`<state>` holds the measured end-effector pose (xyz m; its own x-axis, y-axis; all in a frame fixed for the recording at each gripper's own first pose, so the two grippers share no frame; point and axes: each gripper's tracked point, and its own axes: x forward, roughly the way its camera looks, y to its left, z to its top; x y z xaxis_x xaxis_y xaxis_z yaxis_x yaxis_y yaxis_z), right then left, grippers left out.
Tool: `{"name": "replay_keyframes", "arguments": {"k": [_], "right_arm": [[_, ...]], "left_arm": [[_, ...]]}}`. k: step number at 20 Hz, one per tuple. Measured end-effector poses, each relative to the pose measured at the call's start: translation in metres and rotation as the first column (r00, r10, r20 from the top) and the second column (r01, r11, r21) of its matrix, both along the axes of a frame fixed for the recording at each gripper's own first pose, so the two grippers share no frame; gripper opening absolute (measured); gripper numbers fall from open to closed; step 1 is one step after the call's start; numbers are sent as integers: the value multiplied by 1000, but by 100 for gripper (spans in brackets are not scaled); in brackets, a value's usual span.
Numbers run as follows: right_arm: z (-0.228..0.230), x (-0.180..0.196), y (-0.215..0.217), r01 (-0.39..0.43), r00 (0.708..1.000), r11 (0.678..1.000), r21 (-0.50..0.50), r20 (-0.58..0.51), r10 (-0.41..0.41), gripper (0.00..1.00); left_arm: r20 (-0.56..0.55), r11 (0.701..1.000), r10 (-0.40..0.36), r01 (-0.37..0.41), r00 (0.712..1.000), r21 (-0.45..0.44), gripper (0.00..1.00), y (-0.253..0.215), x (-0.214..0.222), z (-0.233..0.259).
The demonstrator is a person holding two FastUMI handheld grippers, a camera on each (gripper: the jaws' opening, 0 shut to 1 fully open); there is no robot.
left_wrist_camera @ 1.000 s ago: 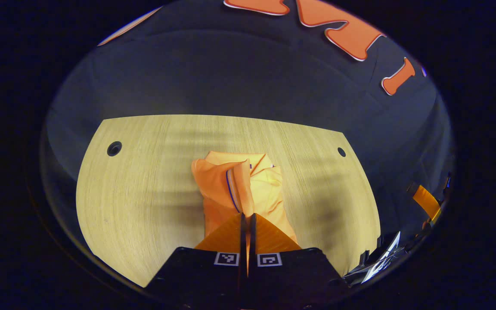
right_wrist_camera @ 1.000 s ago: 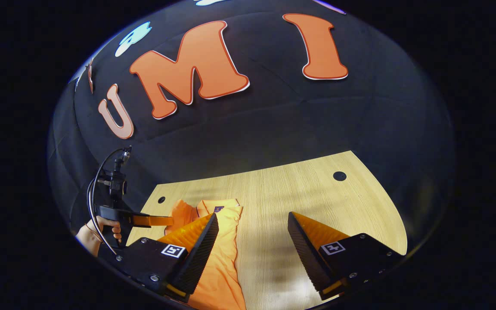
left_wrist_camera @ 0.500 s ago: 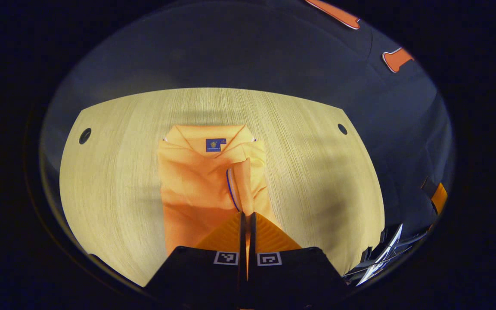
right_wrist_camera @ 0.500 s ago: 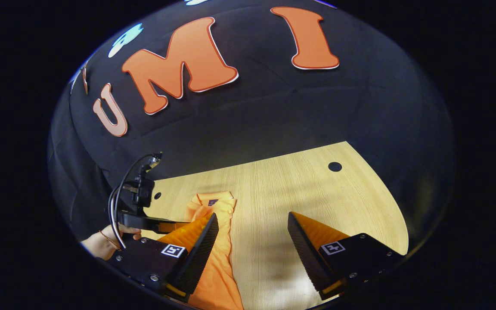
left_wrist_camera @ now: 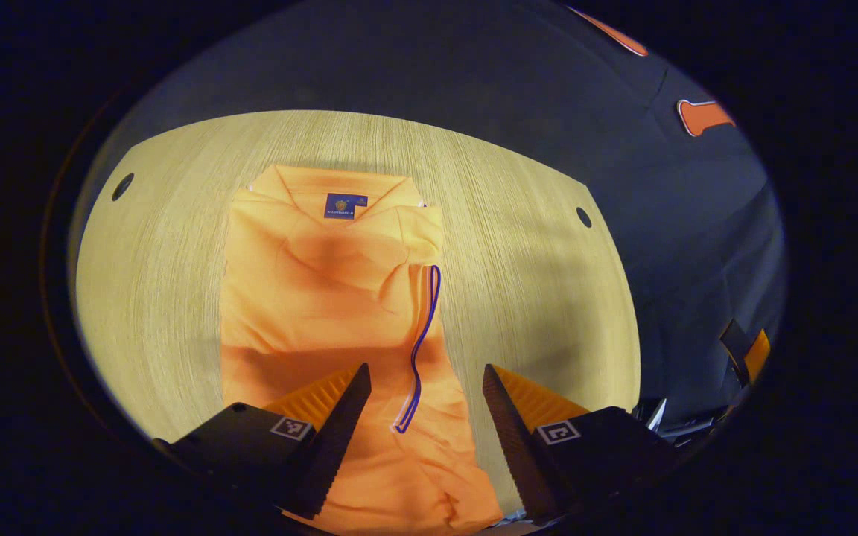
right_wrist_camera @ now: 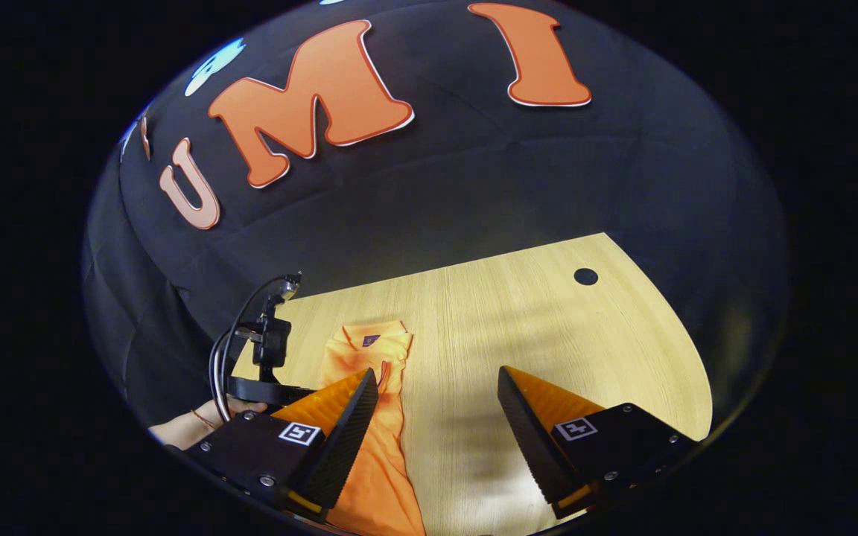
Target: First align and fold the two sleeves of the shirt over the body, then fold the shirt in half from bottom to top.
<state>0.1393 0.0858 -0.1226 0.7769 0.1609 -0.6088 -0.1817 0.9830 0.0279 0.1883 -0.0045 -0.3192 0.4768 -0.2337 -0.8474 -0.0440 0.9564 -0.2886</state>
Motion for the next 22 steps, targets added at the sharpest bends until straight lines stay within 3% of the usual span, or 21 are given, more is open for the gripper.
{"name": "replay_keyframes", "arguments": {"k": [6,10,15,22], "right_arm": [[-25,-7,41,-60,997,998,-5,-50,59,98],[-42,-21,70,-103,992,995,-14,-78,102,99],[-81,-56,89,-167,976,981,-98,-154,151,99],[-137,-116,90,-213,944,960,-183,-293,154,99]], "left_arm": [[101,997,60,-66,993,48,97,45,-25,46],[131,994,50,-62,990,90,97,71,-56,63],[128,978,48,-73,991,194,97,112,-114,62],[66,971,106,-117,992,206,97,135,-186,28]]}}
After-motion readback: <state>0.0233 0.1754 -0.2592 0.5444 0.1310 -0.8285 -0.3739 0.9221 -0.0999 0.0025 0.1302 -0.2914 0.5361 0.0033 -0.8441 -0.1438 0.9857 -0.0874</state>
